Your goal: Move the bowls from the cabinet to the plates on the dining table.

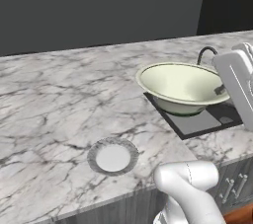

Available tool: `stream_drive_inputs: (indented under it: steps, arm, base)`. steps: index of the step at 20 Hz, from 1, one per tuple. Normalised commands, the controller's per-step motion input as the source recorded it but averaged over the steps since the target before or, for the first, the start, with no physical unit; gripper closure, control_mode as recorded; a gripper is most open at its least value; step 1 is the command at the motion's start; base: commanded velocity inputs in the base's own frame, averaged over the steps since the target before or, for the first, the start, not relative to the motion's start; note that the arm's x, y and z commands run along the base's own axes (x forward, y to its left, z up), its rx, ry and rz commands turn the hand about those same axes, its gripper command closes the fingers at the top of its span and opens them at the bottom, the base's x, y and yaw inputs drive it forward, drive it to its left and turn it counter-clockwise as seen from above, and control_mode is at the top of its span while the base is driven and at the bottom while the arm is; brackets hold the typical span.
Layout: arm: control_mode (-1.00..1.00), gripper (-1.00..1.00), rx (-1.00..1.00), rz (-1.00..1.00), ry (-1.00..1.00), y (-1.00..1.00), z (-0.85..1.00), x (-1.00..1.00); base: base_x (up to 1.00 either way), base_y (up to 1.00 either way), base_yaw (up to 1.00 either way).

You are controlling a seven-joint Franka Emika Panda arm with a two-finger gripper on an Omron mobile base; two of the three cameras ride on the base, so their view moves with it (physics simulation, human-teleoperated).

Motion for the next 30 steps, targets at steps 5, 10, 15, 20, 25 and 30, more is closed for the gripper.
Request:
stream_drive_inputs:
  steps: [5,10,15,20,25,30]
  arm:
    - [-1.00,1.00,0.00,0.06,0.00,0.01,-0.30,0.00]
    - [-1.00,1.00,0.00,0.04,0.00,0.11,-0.41,0.02]
    - [-1.00,1.00,0.00,0.05,0.04,0.13,-0.53,0.15]
    - [-1.00,1.00,0.00,0.07,0.06,0.07,-0.32,0.21]
    - [-1.00,1.00,0.00,0.11,0.06,0.44,-0.10,0.07]
    - [-1.00,1.00,0.00,0.08,0.00,0.40,-0.30,0.06]
  base:
    - [0.00,0.00,0.00]
    - [0.00,0.00,0.00]
    - [0.00,0.00,0.00]
    - [0.00,0.00,0.00]
    - [0.00,0.00,0.00]
    - [0.00,0.00,0.00]
